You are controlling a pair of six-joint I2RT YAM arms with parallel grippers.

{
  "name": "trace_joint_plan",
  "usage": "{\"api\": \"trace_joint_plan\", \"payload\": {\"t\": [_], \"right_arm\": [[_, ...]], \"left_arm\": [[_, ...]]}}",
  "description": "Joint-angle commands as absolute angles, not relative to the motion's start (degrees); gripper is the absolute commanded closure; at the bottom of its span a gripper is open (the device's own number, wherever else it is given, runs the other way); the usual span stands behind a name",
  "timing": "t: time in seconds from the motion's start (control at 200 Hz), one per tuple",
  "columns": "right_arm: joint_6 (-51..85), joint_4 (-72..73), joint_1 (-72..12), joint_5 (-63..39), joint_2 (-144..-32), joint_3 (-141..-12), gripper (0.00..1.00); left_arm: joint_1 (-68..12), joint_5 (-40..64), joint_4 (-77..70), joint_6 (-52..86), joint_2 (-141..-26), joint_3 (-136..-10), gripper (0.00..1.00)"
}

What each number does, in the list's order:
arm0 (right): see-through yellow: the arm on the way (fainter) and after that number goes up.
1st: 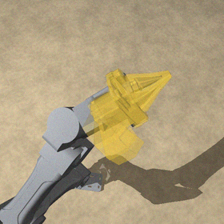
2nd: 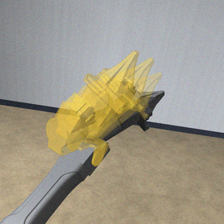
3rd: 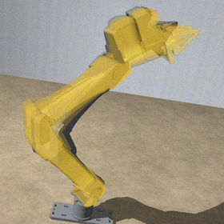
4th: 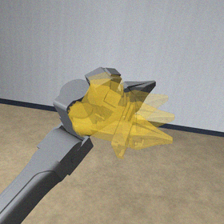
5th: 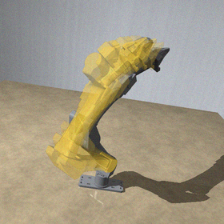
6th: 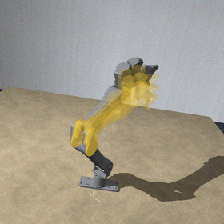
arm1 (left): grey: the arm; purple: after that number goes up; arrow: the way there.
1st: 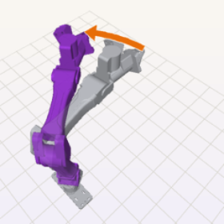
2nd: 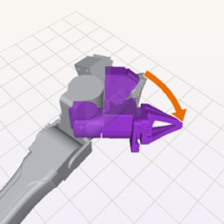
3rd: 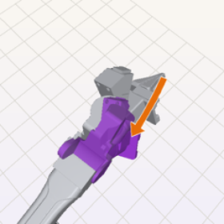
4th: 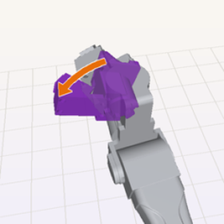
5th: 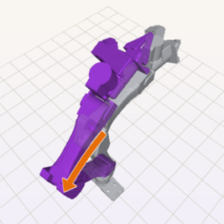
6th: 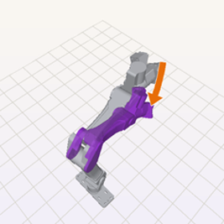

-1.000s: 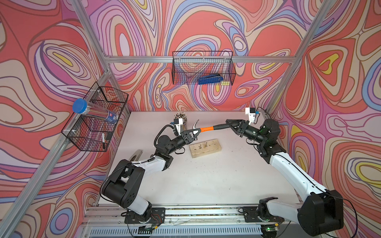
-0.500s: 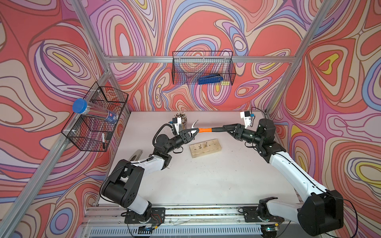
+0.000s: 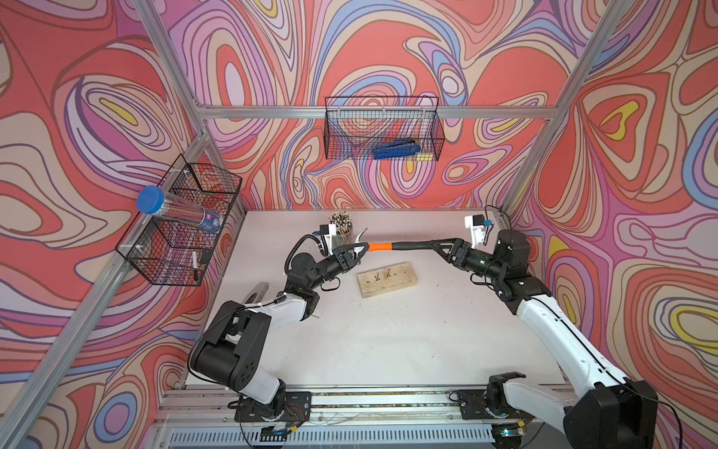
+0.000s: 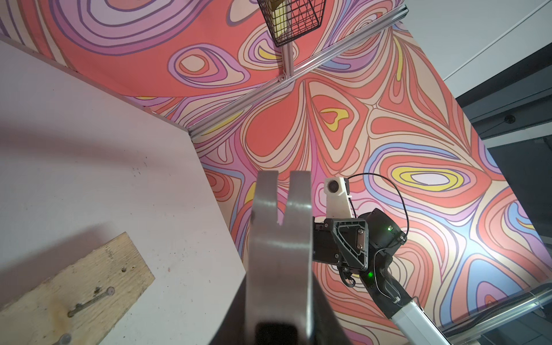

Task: Use a claw hammer to pull out a nail
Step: Adjust the hammer.

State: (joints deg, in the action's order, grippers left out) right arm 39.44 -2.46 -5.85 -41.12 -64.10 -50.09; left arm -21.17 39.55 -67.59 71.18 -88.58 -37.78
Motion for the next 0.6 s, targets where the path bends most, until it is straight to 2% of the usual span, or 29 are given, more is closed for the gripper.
{"api": "trace_joint_plan", "payload": {"t": [0.0,0.11,0.596], "right_arm": [[41.08,2.01,-3.89,-42.80,-62.74,-48.20,0.26],[41.23,2.65,-2.64,-44.71,-63.31,-47.61,0.23],[50.19,20.18,-2.92,-50.19,-65.08,-37.49,0.24]], "left_arm": [[-20.53,39.27,-70.19,71.49,-87.38,-39.11,1.00],[-20.49,40.39,-69.45,72.54,-87.15,-39.46,1.00],[-20.72,36.66,-75.79,79.63,-88.88,-40.05,1.00]]}}
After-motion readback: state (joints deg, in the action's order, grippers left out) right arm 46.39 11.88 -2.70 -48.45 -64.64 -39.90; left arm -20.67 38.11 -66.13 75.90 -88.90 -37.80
